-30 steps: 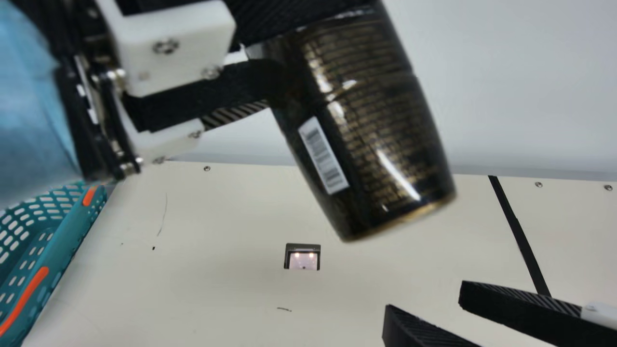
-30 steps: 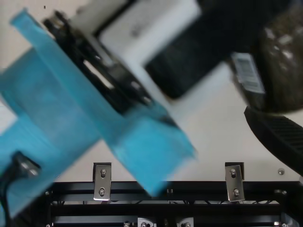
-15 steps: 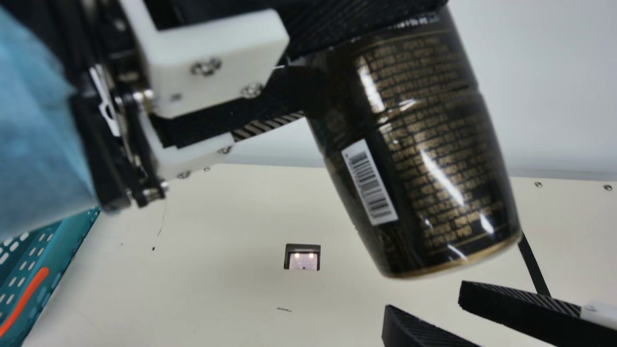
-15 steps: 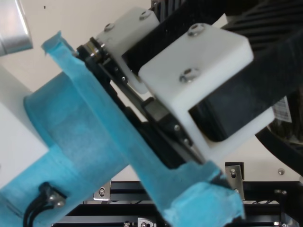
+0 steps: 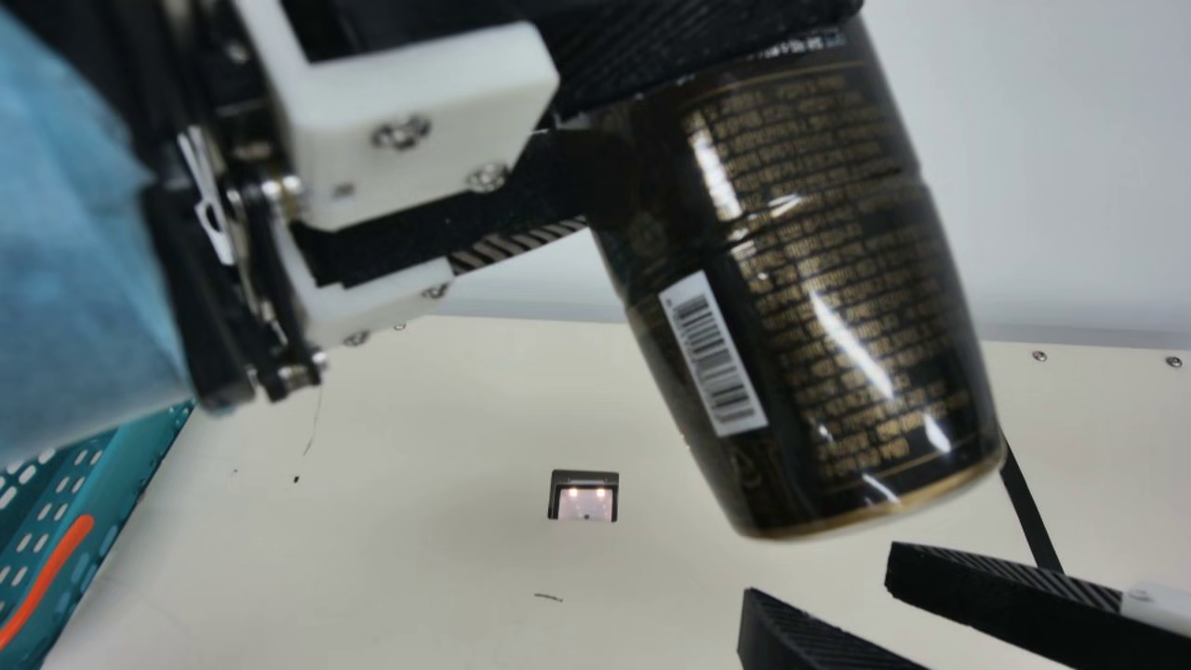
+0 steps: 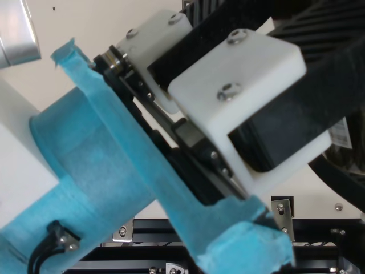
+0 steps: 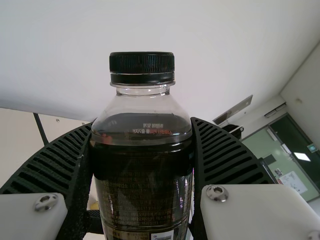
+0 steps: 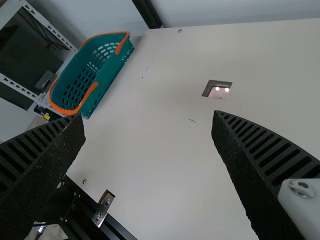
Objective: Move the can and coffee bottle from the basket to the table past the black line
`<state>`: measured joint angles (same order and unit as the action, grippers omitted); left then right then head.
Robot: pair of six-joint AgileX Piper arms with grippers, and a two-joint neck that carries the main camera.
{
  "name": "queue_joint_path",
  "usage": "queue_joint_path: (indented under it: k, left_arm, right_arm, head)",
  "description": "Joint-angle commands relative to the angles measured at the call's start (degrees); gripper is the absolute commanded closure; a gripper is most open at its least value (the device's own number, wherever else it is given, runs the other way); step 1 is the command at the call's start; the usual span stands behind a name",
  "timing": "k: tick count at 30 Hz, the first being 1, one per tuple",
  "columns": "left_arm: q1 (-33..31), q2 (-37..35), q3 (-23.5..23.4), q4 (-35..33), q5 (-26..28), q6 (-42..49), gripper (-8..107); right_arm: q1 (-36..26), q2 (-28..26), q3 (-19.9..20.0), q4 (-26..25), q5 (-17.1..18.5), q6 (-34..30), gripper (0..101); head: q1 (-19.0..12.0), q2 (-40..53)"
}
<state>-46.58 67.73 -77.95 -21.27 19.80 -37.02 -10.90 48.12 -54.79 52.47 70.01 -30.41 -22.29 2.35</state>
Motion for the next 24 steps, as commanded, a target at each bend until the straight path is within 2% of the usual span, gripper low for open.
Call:
queue_joint_path:
  k: [1, 15, 24]
  left_arm:
    - [0.00, 0.00, 0.00, 0.00, 0.00, 0.00, 89]
    - [0.00, 0.00, 0.00, 0.00, 0.00, 0.00, 89]
    - [5.06, -1.00, 1.94, -1.70, 1.40, 3.80, 89]
  right_arm:
    - [0.00, 0.00, 0.00, 0.00, 0.00, 0.00, 0]
    - [0.00, 0.00, 0.00, 0.00, 0.00, 0.00, 0]
    - [0.00, 0.00, 0.00, 0.00, 0.00, 0.00, 0]
  head:
    - [-0.17, -0.57]
    - [-0.17, -0.57]
    - [-0.17, -0.57]
